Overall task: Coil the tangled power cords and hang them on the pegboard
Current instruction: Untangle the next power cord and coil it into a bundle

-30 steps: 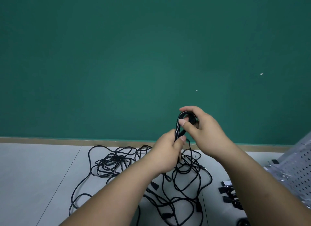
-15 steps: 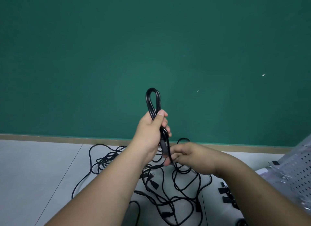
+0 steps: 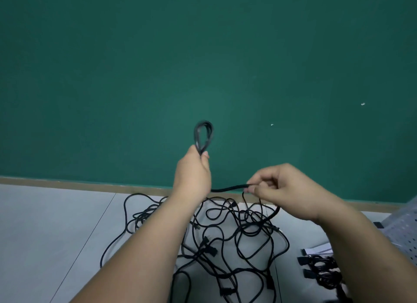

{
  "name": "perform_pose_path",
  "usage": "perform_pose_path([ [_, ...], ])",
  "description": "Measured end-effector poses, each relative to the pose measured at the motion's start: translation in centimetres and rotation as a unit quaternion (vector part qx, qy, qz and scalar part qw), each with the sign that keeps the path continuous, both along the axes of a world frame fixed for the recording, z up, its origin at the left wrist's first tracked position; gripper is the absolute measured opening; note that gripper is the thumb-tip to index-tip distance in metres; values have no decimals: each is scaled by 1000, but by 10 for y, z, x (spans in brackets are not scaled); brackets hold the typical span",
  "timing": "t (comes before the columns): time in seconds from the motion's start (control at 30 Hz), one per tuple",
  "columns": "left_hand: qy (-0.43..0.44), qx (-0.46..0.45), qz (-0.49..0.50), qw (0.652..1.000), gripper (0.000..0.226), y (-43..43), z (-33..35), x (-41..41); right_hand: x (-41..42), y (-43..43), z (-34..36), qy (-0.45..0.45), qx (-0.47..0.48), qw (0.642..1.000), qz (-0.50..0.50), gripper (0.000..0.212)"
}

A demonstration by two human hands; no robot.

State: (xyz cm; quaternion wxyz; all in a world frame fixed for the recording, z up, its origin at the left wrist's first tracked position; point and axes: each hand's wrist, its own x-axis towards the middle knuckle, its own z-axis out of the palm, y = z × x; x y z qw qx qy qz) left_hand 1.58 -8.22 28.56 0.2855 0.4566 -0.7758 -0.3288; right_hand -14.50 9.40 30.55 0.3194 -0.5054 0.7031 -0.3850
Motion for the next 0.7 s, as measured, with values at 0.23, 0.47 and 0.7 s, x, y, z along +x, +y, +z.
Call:
perform_pose_path([
  [0.23, -20, 91, -231, 969, 30, 48, 2, -17, 1, 0, 5, 56, -153, 974, -159, 9],
  [0.47, 123, 234, -207, 942, 45, 62, 4, -19, 4, -4, 5, 97, -181, 949, -239, 24],
  [0.7, 60, 191, -321, 926, 8, 58, 2, -10, 10, -8, 0, 178, -209, 934, -230, 30],
])
